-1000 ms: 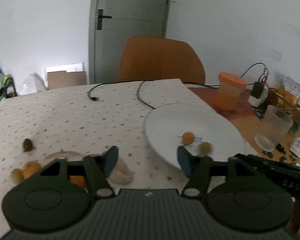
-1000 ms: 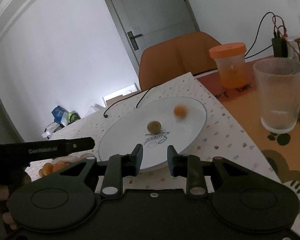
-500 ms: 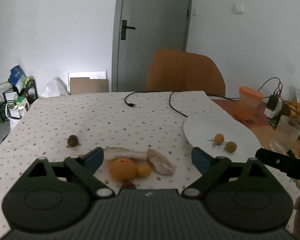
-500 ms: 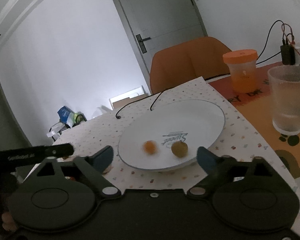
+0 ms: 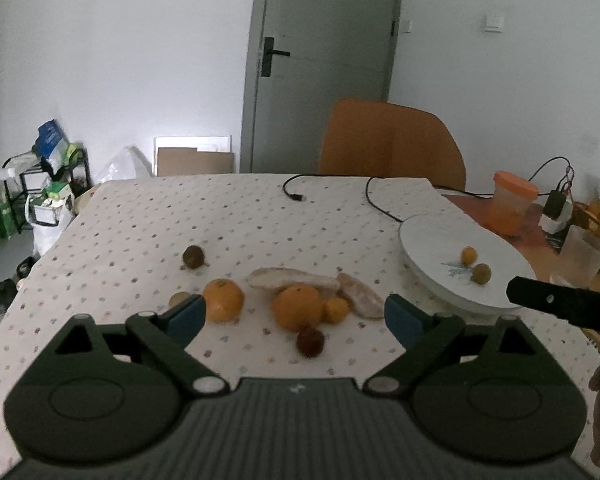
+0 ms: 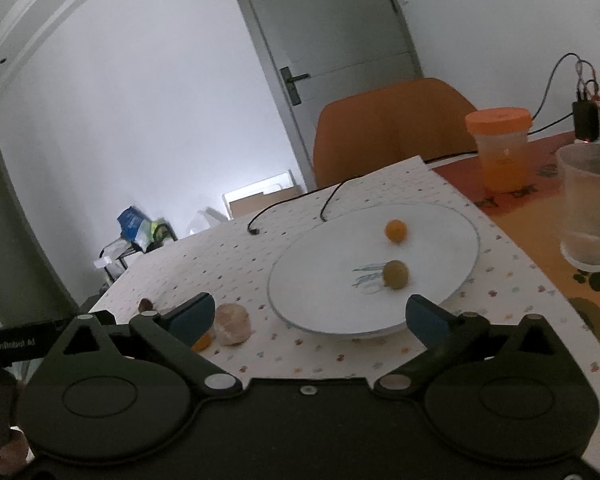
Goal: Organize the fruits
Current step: 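Move both open tools back toward the fruit cluster, then grasp the large orange with the left tool while the right tool grasps the peeled pale fruit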
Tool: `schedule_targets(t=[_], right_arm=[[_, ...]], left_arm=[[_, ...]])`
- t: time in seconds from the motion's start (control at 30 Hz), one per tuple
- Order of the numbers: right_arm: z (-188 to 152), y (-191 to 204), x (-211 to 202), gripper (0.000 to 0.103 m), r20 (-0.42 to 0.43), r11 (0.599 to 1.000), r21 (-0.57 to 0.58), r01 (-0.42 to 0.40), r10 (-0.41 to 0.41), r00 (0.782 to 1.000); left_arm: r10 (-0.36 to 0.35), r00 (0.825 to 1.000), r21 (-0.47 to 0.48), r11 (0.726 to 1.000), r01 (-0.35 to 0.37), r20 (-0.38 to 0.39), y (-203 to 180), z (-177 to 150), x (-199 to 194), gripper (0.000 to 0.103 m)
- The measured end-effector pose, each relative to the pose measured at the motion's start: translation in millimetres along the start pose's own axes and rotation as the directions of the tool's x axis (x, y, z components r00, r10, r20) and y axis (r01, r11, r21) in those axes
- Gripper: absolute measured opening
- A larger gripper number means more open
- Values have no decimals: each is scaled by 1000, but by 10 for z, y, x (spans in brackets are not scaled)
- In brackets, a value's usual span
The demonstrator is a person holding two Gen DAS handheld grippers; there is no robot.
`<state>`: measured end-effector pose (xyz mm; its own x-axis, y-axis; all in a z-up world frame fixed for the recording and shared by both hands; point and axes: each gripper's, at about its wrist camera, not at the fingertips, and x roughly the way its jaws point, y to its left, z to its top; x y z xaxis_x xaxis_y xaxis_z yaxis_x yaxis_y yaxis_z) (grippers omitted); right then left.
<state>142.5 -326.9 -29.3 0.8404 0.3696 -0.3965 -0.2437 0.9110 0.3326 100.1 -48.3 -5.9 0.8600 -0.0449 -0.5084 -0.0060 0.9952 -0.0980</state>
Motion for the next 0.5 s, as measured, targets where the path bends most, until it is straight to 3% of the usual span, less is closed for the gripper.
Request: schedule_targets(t=[0.5], right_arm=[[-47,301,122,103,-86,993,-72,-88,81,993]], left_arm=[[48,999,-56,997,-48,-5,329,-116,-3,95]])
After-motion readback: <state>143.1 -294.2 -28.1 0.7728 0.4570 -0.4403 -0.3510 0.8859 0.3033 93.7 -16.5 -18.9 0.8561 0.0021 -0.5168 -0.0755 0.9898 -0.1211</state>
